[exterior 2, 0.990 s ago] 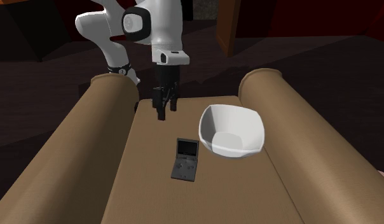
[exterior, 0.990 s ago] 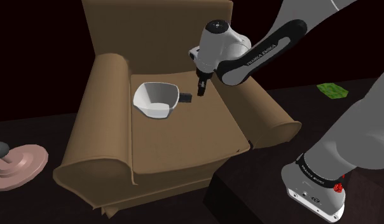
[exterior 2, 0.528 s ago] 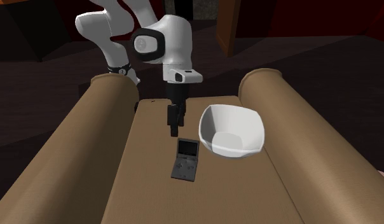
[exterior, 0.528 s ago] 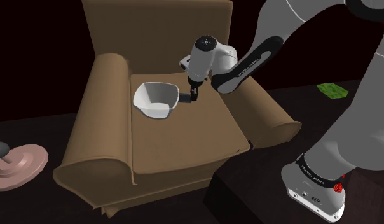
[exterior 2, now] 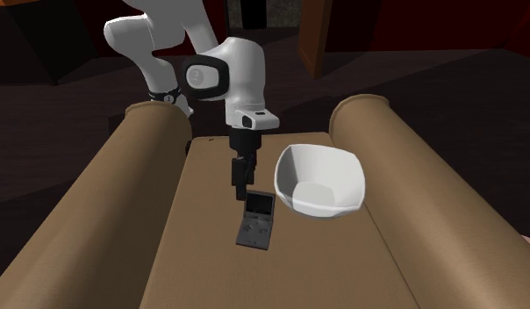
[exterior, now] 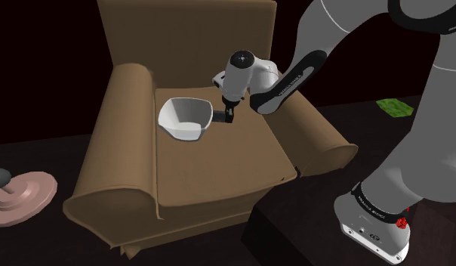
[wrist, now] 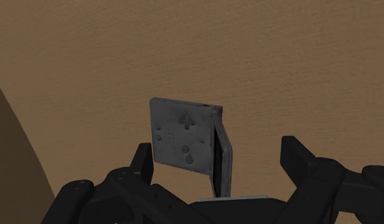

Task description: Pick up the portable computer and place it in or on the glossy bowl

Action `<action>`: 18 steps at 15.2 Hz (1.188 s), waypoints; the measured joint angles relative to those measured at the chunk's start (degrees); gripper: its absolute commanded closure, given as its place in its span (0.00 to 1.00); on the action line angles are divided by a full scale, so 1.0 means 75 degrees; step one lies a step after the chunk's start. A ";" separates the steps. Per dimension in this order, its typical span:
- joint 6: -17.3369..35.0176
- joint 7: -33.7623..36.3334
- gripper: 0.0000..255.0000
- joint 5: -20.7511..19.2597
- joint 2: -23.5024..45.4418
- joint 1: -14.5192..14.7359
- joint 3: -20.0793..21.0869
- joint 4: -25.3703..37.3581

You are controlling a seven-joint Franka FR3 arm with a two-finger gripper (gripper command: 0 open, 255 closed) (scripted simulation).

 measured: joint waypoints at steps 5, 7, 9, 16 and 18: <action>0.0006 0.0002 1.00 -0.0006 0.0007 -0.0001 -0.0004 0.0004; 0.0006 0.0002 1.00 -0.0006 0.0007 -0.0001 -0.0004 0.0003; 0.0007 0.0002 1.00 -0.0006 0.0004 -0.0001 -0.0004 0.0005; -0.0054 -0.0109 1.00 0.0100 -0.0106 -0.0041 0.0051 -0.0037; -0.0186 -0.0318 1.00 0.0310 -0.0267 -0.0107 0.0153 -0.0059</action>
